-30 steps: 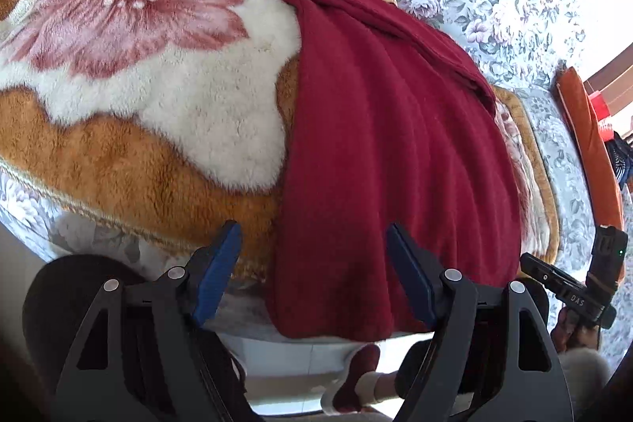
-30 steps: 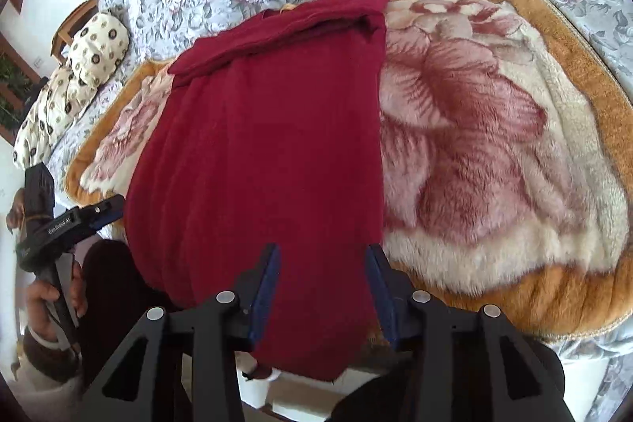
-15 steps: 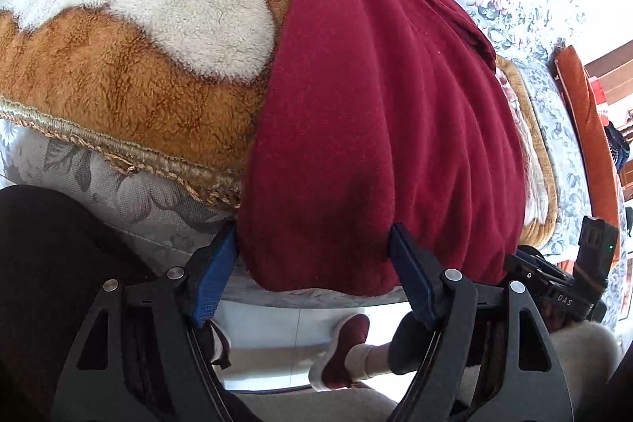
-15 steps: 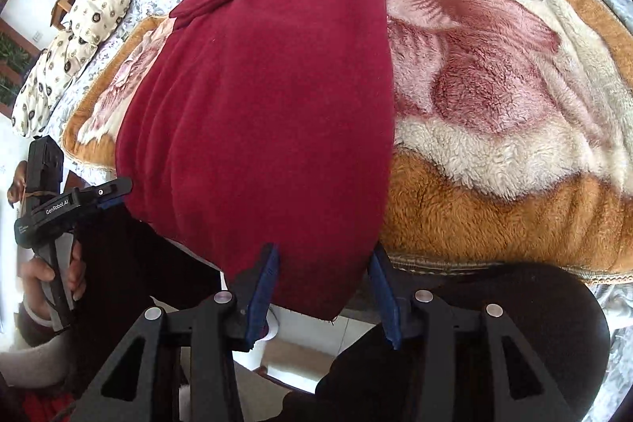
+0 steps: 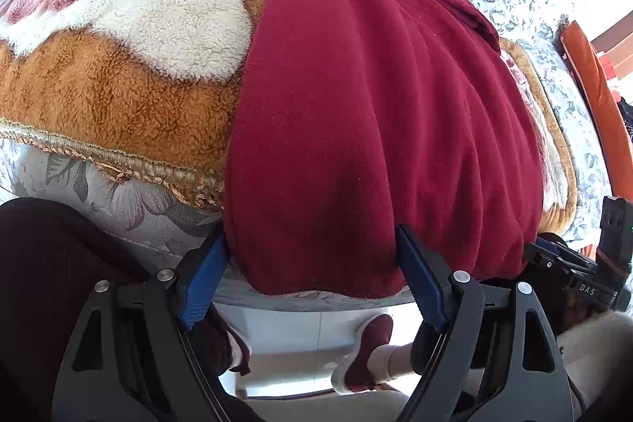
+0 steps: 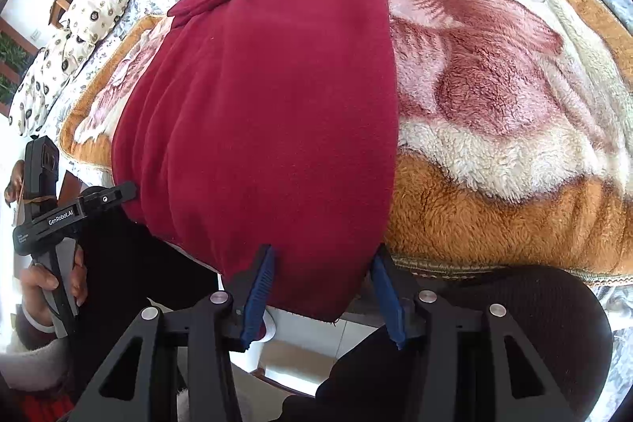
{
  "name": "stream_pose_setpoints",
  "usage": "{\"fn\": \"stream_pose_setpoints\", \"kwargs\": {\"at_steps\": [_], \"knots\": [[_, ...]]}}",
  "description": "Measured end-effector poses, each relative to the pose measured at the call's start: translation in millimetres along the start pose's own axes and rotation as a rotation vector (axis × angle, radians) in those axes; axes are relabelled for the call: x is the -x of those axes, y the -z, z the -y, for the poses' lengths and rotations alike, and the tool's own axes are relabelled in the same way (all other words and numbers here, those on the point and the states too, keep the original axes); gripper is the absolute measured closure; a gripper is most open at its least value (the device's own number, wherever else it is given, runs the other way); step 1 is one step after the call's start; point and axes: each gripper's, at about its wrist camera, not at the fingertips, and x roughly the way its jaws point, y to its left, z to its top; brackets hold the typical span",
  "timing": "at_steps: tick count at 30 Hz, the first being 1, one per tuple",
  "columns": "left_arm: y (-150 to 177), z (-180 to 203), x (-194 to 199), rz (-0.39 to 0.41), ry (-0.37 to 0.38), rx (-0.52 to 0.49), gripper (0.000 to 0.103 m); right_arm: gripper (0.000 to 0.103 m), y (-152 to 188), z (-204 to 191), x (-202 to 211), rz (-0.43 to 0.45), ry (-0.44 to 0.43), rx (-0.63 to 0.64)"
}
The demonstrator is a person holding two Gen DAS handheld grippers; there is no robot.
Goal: Fold small clothes
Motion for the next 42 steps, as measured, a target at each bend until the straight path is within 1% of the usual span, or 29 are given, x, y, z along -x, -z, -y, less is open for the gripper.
{"fn": "stream_pose_setpoints", "kwargs": {"at_steps": [3, 4, 5, 6, 7, 8, 9, 10, 11, 12, 13, 14, 16, 19, 21, 23, 25, 27, 31, 32, 33, 35, 38, 42], "knots": [[2, 0, 0, 0.005, -0.006, -0.002, 0.021, 0.057, 0, -4, -2, 0.008, 0.023, 0.016], [2, 2, -1, 0.006, -0.011, -0.004, 0.021, 0.060, 0, -5, -1, 0.010, 0.034, 0.022], [3, 4, -2, 0.003, -0.017, -0.010, 0.021, 0.066, 0, -5, -1, 0.014, 0.045, 0.028], [3, 6, -3, -0.002, -0.025, -0.020, 0.021, 0.069, 0, -4, -1, 0.019, 0.049, 0.031], [5, 6, -2, -0.003, -0.035, -0.027, 0.021, 0.075, -1, -2, 0, 0.024, 0.046, 0.031], [5, 9, -3, -0.005, -0.044, -0.035, 0.029, 0.082, -1, -1, 0, 0.029, 0.032, 0.028], [6, 11, -3, -0.006, -0.050, -0.049, 0.041, 0.086, -1, 0, 1, 0.032, 0.011, 0.028], [7, 14, -2, -0.005, -0.032, -0.055, 0.047, 0.092, -1, 0, 3, 0.033, -0.010, 0.037], [7, 15, -1, -0.012, 0.003, -0.055, 0.064, 0.092, 0, -2, 5, 0.037, -0.027, 0.050], [6, 14, -1, -0.021, 0.032, -0.051, 0.074, 0.092, -1, -3, 8, 0.045, -0.054, 0.062], [6, 15, 1, -0.025, 0.050, -0.049, 0.077, 0.092, -1, -3, 12, 0.053, -0.093, 0.063], [5, 15, 2, -0.029, 0.063, -0.054, 0.082, 0.092, -3, -3, 17, 0.062, -0.137, 0.060], [3, 16, 8, -0.034, 0.097, -0.049, 0.085, 0.093, -9, -2, 29, 0.087, -0.209, 0.063], [-6, 16, 28, -0.016, 0.162, -0.037, 0.086, 0.093, -22, 0, 50, 0.145, -0.320, 0.055], [-16, 19, 46, 0.013, 0.202, -0.041, 0.086, 0.093, -34, 3, 64, 0.194, -0.382, 0.038], [-28, 22, 62, 0.047, 0.222, -0.051, 0.086, 0.093, -51, 9, 78, 0.254, -0.439, 0.014], [-45, 25, 74, 0.074, 0.256, -0.049, 0.086, 0.093, -68, 12, 89, 0.315, -0.475, -0.007], [-70, 28, 83, 0.099, 0.291, -0.045, 0.086, 0.094, -88, 15, 99, 0.365, -0.480, -0.012], [-129, 39, 93, 0.187, 0.277, -0.063, 0.087, 0.094, -141, 11, 101, 0.421, -0.471, -0.034], [-147, 40, 94, 0.212, 0.273, -0.060, 0.094, 0.094, -155, 12, 101, 0.432, -0.461, -0.042], [-161, 40, 93, 0.225, 0.276, -0.053, 0.094, 0.095, -170, 14, 99, 0.440, -0.456, -0.059], [-196, 40, 83, 0.235, 0.278, -0.040, 0.094, 0.095, -204, 18, 90, 0.455, -0.461, -0.093], [-240, 39, 58, 0.227, 0.246, -0.021, 0.094, 0.096, -253, 27, 73, 0.474, -0.441, -0.121], [-275, 29, 37, 0.220, 0.231, 0.012, 0.094, 0.096, -315, 48, 37, 0.479, -0.364, -0.168]]}}
